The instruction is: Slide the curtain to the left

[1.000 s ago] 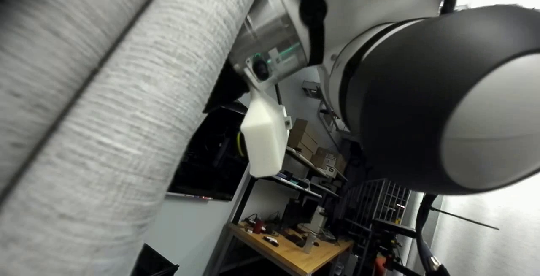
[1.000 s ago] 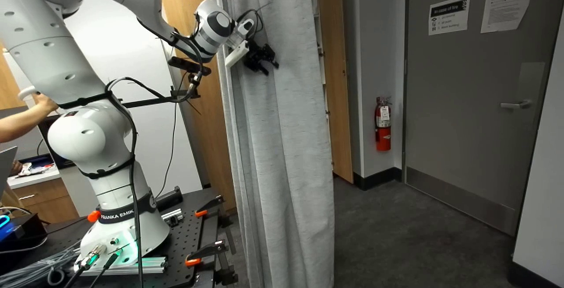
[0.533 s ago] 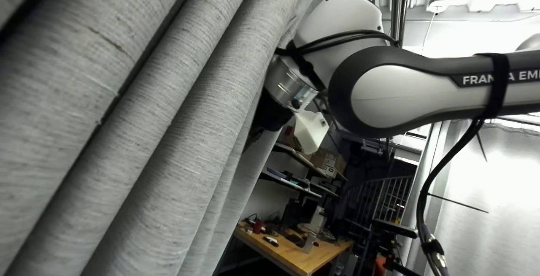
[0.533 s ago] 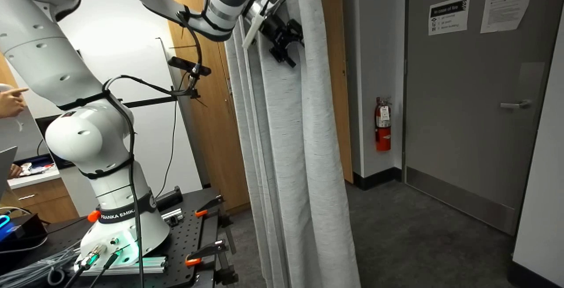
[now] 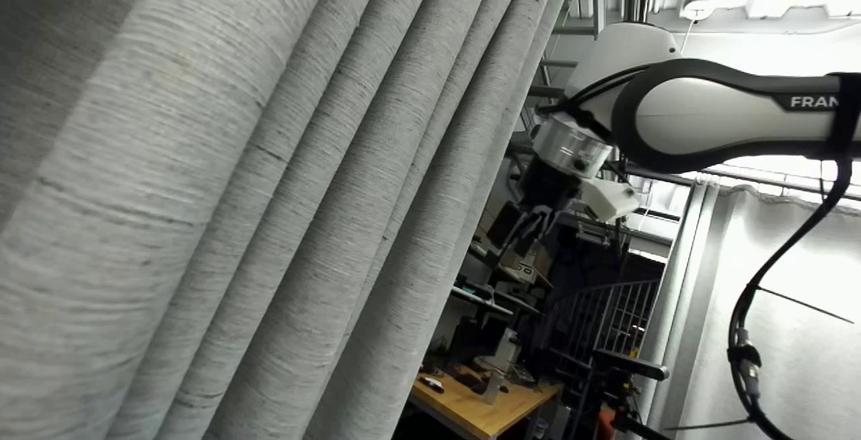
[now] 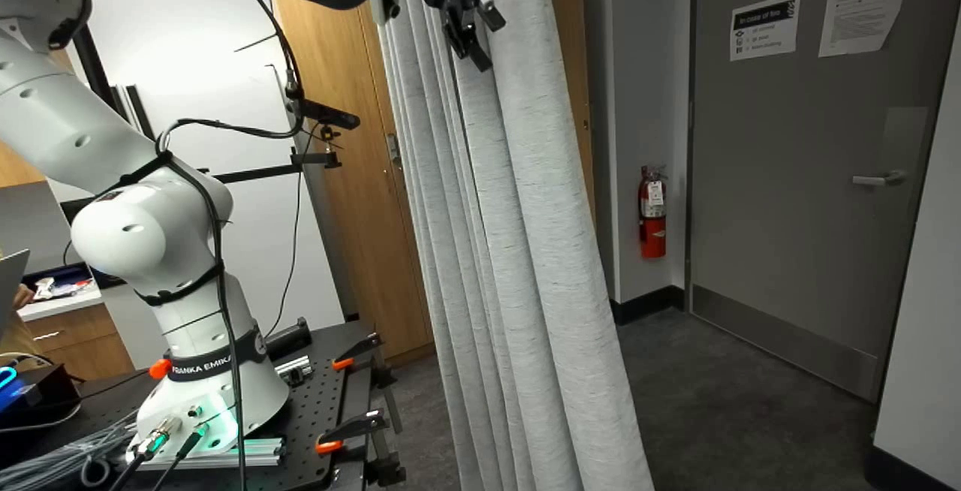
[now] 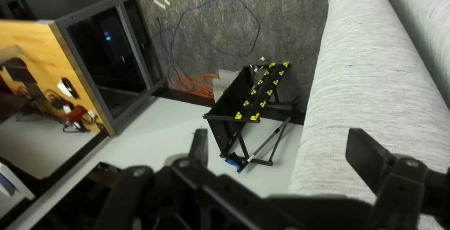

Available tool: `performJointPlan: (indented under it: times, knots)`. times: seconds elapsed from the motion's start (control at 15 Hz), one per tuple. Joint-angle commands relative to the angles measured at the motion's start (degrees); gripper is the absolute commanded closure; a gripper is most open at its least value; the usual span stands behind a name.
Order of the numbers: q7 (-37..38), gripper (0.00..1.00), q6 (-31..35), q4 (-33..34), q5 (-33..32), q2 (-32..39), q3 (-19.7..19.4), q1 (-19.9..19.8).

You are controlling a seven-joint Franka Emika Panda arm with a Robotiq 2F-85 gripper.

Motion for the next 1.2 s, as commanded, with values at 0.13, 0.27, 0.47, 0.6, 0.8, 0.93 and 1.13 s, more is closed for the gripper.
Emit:
performJointPlan:
  times: [0.13,0.27,0.47,0.6,0.8,0.93,1.13]
  knots:
    - [9.2,0.00,-2.3,-2.6,3.5,-6.7,-1.1,-3.0]
    - [12.1,0.00,-1.3,-3.3,3.8,-7.7,-1.0,-3.7]
    - [15.9,0.00,-0.1,-3.8,3.9,-8.4,-0.8,-4.4]
    - [17.6,0.00,0.5,-4.0,3.7,-8.7,-0.7,-4.7]
    - [19.1,0.00,1.8,-4.6,4.3,-9.0,-0.7,-4.7]
    - [18.0,0.00,0.4,-3.0,3.5,-7.2,-0.1,-5.1]
    - [18.2,0.00,0.6,-3.1,3.7,-7.2,-0.1,-5.1]
